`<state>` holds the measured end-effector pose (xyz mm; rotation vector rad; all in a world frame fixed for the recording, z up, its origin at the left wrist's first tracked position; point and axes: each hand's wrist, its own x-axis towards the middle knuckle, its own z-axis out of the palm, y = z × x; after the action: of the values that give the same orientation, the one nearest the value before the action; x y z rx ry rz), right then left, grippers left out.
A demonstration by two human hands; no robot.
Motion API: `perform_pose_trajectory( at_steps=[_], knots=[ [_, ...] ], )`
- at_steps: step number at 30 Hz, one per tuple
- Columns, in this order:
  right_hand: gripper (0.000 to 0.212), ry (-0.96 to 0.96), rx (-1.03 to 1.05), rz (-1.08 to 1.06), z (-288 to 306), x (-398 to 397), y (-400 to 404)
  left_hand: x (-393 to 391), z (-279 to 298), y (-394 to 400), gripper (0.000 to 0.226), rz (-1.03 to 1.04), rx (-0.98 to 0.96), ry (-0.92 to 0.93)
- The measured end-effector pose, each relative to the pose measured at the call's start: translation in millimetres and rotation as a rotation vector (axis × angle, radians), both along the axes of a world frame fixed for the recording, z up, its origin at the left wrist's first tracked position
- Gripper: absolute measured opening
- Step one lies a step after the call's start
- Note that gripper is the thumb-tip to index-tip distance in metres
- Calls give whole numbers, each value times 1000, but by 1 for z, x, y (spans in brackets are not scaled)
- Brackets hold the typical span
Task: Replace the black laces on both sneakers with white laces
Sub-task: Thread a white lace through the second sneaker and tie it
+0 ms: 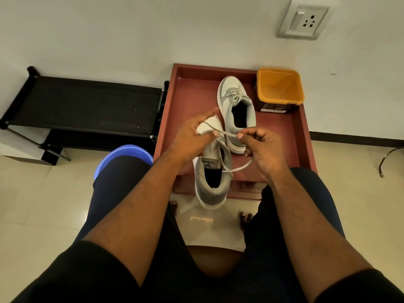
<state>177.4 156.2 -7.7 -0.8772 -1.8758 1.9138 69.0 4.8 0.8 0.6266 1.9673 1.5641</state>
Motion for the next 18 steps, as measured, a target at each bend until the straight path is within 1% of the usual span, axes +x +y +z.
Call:
perform_pose_trajectory(
  at_steps=[2,3,5,7,9,10,11,12,13,14,15,16,17,18],
  knots=[
    [7,15,0,52,1,-3,-8,9,0,8,44,-104,-20,24],
    [7,20,-10,60,1,-4,-10,11,0,10,36,-116,-35,29],
    [8,13,-22,39,0,-4,-5,7,-3,8,18,-59,-46,1],
    [7,-1,-19,-17,-2,-1,6,-3,-3,0,9,88,-73,-25],
    [8,-12,8,-70,-3,1,16,-16,-4,-10,7,272,-184,37],
    [7,-10,22,-77,-3,1,17,-22,-6,-15,7,326,-263,96],
    [7,-7,34,-66,-3,0,17,-25,-5,-18,11,323,-352,170],
    [7,-5,46,-36,-2,-2,13,-24,-3,-19,23,267,-423,245],
    [8,-7,57,4,-2,-4,8,-21,-1,-16,41,184,-424,266],
    [9,-8,61,43,-2,-7,3,-15,0,-10,56,94,-346,214],
    [10,-4,57,74,-2,-9,-2,-6,3,-3,62,11,-235,117],
    [11,5,42,92,-2,-10,-4,1,3,4,60,-63,-142,36],
    [12,17,24,97,-2,-11,-5,6,2,9,53,-105,-90,-3],
    [12,25,16,89,-3,-11,-4,7,-2,12,42,-113,-83,-3]
  ],
)
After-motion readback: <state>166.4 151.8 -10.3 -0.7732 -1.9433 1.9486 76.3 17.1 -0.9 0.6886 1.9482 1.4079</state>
